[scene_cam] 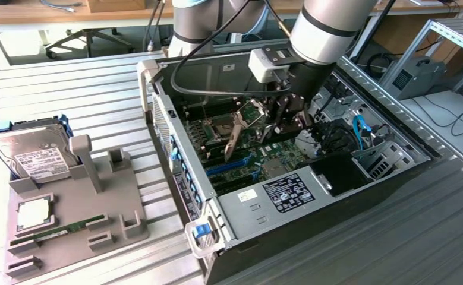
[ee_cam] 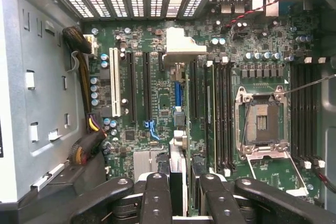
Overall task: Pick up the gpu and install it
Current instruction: 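Insert the gpu into the slot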
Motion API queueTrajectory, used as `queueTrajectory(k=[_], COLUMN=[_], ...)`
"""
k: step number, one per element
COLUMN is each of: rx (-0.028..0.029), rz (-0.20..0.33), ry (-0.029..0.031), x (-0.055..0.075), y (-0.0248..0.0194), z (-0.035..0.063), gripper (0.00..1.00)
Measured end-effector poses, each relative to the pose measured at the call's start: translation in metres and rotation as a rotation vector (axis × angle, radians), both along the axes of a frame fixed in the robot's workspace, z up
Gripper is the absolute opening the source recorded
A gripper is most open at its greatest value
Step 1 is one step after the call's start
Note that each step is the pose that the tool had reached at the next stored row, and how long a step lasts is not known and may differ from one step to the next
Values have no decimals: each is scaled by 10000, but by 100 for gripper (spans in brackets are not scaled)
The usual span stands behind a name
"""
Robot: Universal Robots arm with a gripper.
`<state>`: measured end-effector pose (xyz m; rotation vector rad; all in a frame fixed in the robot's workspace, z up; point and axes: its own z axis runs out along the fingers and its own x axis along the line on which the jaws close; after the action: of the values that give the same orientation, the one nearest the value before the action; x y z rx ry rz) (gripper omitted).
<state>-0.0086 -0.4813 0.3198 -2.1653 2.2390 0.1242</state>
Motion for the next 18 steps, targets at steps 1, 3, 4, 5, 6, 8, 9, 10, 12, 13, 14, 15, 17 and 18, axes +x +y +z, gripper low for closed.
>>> queueTrajectory(k=[1, 3, 4, 5, 6, 8, 9, 10, 12, 13, 14, 15, 17, 18], rx=[-1, 0, 0, 1, 0, 0, 0, 0, 1, 0, 1, 0, 0, 1], rz=[0, 0, -1, 0, 0, 0, 0, 0, 0, 0, 0, -1, 0, 0], ry=[0, 0, 0, 0, 0, 0, 0, 0, 0, 0, 0, 0, 0, 0], x=[0, 0, 0, 0, 0, 0, 0, 0, 0, 0, 0, 0, 0, 0], y=[-6, -16, -22, -27, -32, -43, -49, -55, -64, -68, -72, -76, -83, -86], z=[0, 0, 0, 0, 0, 0, -1, -1, -1, -1, -1, -1, -1, -2], gripper=[27, 27, 27, 27, 27, 27, 27, 27, 27, 27, 27, 27, 27, 27])
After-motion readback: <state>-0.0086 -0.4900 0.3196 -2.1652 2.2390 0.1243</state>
